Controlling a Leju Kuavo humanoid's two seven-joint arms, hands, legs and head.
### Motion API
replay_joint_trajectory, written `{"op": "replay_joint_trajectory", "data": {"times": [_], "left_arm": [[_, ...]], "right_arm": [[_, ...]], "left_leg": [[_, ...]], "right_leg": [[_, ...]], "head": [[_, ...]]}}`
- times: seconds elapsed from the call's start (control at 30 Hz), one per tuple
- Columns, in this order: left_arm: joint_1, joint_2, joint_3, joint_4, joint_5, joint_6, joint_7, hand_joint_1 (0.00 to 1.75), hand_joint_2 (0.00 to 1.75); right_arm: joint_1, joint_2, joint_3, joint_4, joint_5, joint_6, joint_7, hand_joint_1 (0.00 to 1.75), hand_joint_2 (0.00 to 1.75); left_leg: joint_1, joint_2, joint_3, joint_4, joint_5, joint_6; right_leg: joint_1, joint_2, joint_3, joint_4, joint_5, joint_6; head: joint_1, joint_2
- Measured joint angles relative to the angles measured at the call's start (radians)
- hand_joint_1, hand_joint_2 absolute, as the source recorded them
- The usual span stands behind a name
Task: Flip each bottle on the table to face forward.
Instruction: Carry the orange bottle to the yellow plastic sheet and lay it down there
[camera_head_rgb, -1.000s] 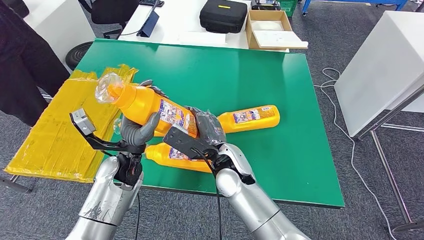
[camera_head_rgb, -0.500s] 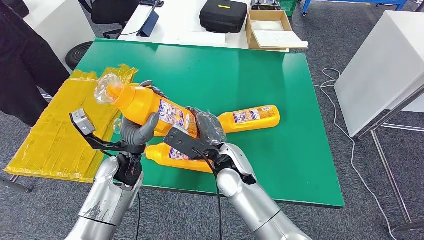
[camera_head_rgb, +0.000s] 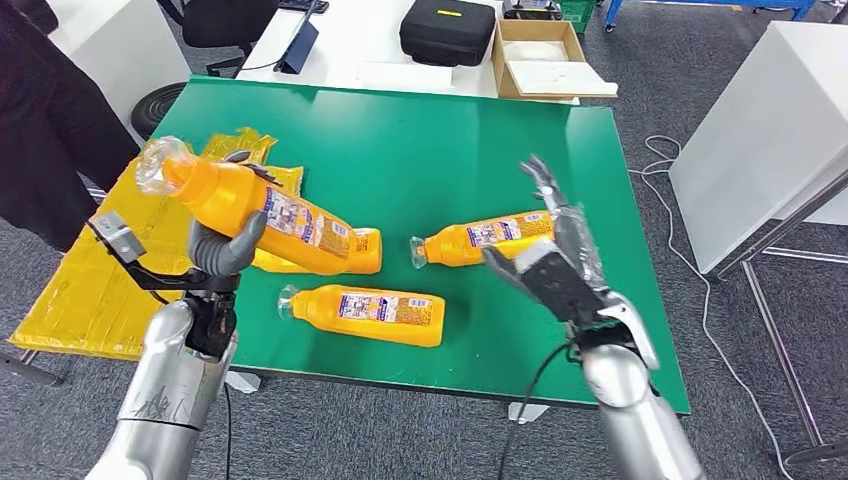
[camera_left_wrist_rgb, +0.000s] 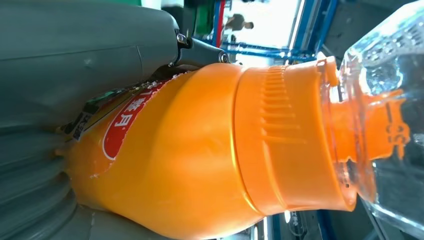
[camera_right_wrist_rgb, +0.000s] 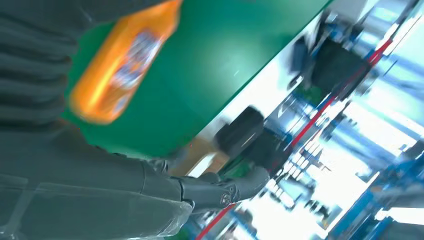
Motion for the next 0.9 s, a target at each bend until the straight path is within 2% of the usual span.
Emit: {"op": "replay_joint_trajectory", "data": {"times": [0.17, 0.3, 0.37, 0.43, 0.5, 0.57, 0.67, 0.73, 0.9], "left_arm": [[0.005, 0.029, 0.020, 0.021, 0.006, -0.029, -0.021, 1.75, 1.75], [0.015, 0.039, 0.021, 0.036, 0.004, -0.034, -0.037, 1.75, 1.75], [0.015, 0.043, 0.020, 0.041, -0.015, -0.008, -0.048, 1.75, 1.75], [0.013, 0.046, 0.016, 0.042, -0.094, 0.093, -0.070, 1.75, 1.75], [0.003, 0.049, 0.002, 0.041, -0.249, 0.283, -0.085, 1.75, 1.75], [-0.018, 0.051, -0.017, 0.040, -0.393, 0.455, -0.077, 1.75, 1.75], [-0.066, 0.058, -0.045, 0.043, -0.565, 0.625, -0.038, 1.75, 1.75], [-0.103, 0.064, -0.065, 0.054, -0.664, 0.703, -0.010, 1.75, 1.75], [-0.161, 0.074, -0.089, 0.087, -0.733, 0.755, 0.013, 1.75, 1.75]], "right_arm": [[0.050, -0.063, -0.055, -0.056, -0.010, 0.010, -0.019, 0.00, 0.00], [0.074, -0.089, -0.072, -0.086, -0.006, 0.010, -0.018, 0.00, 0.00], [0.086, -0.096, -0.078, -0.100, -0.004, 0.010, -0.014, 0.00, 0.00], [0.096, -0.100, -0.081, -0.112, -0.001, 0.010, -0.007, 0.00, 0.00], [0.104, -0.102, -0.082, -0.120, 0.002, 0.010, -0.001, 0.00, 0.00], [0.109, -0.102, -0.082, -0.124, 0.003, 0.010, 0.002, 0.00, 0.00], [0.108, -0.102, -0.081, -0.124, 0.004, 0.013, 0.003, 0.00, 0.00], [0.100, -0.102, -0.077, -0.121, 0.003, 0.020, 0.002, 0.00, 0.00], [0.072, -0.099, -0.067, -0.107, -0.002, 0.030, 0.001, 0.00, 0.00]], "left_leg": [[0.000, 0.001, 0.000, 0.000, 0.000, 0.000], [0.001, 0.001, 0.000, 0.000, 0.000, 0.000], [0.001, 0.001, 0.000, 0.000, 0.000, 0.000], [0.001, 0.001, 0.000, 0.000, 0.000, 0.000], [0.001, 0.001, 0.000, 0.000, 0.000, 0.000], [0.001, 0.001, -0.001, 0.000, 0.000, 0.000], [0.001, 0.000, -0.001, 0.000, 0.001, 0.000], [0.001, 0.000, -0.001, 0.000, 0.001, 0.000], [0.001, 0.001, -0.001, 0.000, 0.001, 0.000]], "right_leg": [[0.000, 0.000, -0.002, 0.000, 0.000, 0.000], [0.001, 0.000, -0.002, 0.000, 0.000, 0.000], [0.001, 0.000, -0.002, 0.000, 0.000, 0.000], [0.001, 0.000, -0.002, 0.000, 0.000, 0.000], [0.000, 0.000, -0.002, 0.000, 0.000, 0.000], [0.000, 0.000, -0.002, 0.000, 0.000, 0.000], [0.000, 0.000, -0.002, 0.000, 0.000, 0.000], [0.000, 0.000, -0.002, 0.000, 0.001, 0.000], [0.000, 0.000, -0.002, 0.000, 0.001, 0.001]], "head": [[0.000, 0.000], [0.000, 0.000], [0.000, 0.000], [0.000, 0.000], [0.000, 0.000], [0.000, 0.000], [0.000, 0.000], [0.000, 0.000], [0.000, 0.000]]}}
